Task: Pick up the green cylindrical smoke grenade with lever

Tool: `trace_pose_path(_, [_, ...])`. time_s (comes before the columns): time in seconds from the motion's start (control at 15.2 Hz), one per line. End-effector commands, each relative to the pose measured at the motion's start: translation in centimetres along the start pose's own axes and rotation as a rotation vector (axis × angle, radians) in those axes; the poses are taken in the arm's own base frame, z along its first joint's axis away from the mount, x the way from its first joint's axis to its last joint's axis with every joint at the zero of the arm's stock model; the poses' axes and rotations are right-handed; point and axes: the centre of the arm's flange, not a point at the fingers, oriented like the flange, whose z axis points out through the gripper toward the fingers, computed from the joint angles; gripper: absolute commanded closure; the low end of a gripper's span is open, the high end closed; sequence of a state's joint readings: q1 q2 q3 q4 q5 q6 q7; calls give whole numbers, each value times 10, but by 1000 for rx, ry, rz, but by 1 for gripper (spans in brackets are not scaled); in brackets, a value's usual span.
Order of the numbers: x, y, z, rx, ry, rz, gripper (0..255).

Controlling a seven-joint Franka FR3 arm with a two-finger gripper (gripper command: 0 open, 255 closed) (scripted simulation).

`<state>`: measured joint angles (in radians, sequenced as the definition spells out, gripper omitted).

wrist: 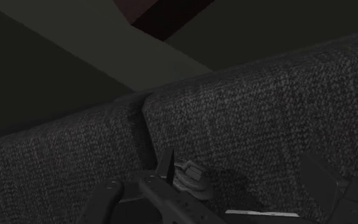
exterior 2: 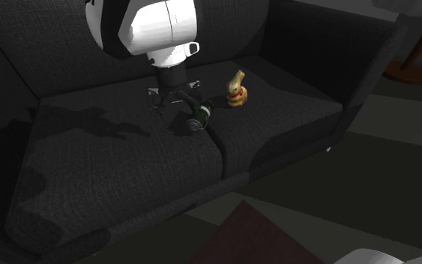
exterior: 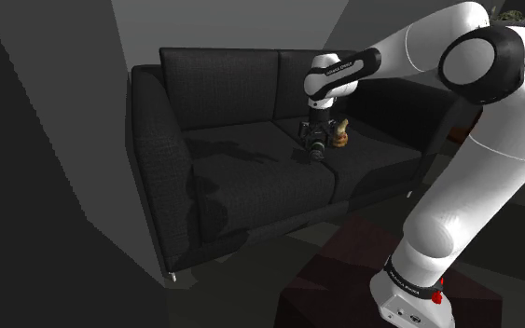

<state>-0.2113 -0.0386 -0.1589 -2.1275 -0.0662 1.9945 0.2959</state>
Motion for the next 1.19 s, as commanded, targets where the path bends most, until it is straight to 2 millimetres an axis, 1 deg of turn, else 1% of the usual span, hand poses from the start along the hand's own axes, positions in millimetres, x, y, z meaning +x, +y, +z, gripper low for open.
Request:
trace_pose_path(0.0, [22, 7, 10, -5, 5, 53, 0])
trace_pose_path(0.26, [65, 28, 28, -14, 14, 156, 0])
trace_pose_path(0.53, [105, 54, 45, -23, 22, 260, 0])
trace_pose_path(0.59, [108, 56, 46, -23, 23, 266, 0])
trace_pose_path(0.99, [110, 53, 78, -23, 23, 266, 0])
trace_pose_path(1.06, [111, 53, 86, -23, 23, 266, 0])
trace_pose_path(1.12, [111, 53, 86, -23, 23, 266, 0])
